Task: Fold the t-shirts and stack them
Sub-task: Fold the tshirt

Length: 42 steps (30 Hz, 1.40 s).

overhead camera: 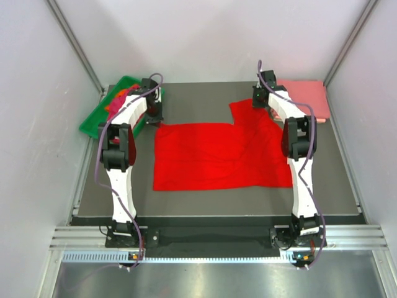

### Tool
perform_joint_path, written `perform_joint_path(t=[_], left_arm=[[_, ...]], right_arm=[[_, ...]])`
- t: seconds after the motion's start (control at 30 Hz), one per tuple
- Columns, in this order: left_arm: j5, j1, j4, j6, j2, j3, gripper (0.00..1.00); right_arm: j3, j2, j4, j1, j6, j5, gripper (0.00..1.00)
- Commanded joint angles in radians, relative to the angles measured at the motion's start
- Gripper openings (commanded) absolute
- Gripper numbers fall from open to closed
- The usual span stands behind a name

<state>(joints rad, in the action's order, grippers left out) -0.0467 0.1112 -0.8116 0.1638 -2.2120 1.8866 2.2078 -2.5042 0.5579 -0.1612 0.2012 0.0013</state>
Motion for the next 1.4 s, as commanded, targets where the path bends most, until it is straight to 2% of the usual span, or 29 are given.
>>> perform_joint_path(t=[0.0,0.2,0.37,0.53,0.87,1.07,1.1,1.23,1.37], left_arm=[[0.013,0.002,0.019,0.006,0.095,-0.006,0.00],[0.022,0.002,0.019,0.005,0.123,-0.027,0.00],[0.038,0.002,0.022,0.005,0.143,-0.052,0.00],[0.069,0.002,0.048,0.006,0.178,-0.110,0.00],[0.080,-0.001,0.144,0.037,0.219,-0.188,0.00],[0.038,-0.001,0.227,0.052,0.299,-0.274,0.00],[-0.023,-0.001,0.247,0.048,0.328,-0.293,0.00],[-0.123,-0.001,0.402,0.019,0.386,-0.391,0.00],[-0.128,-0.001,0.439,0.017,0.429,-0.455,0.00]], right_arm=[[-0.075,0.171,-0.110,-0.003,-0.002,-0.053,0.00],[-0.186,0.251,-0.168,-0.003,0.023,-0.075,0.00],[-0.252,0.327,-0.188,-0.003,0.015,-0.034,0.00],[-0.440,0.482,-0.262,0.003,0.012,0.032,0.00],[-0.784,0.717,-0.430,0.048,0.040,0.040,0.00],[-0.930,0.850,-0.503,0.060,0.055,0.055,0.00],[-0.942,0.866,-0.506,0.060,0.056,0.060,0.00],[-1.011,0.952,-0.530,0.060,0.070,0.088,0.00],[-1.095,1.010,-0.535,0.061,0.076,0.117,0.00]])
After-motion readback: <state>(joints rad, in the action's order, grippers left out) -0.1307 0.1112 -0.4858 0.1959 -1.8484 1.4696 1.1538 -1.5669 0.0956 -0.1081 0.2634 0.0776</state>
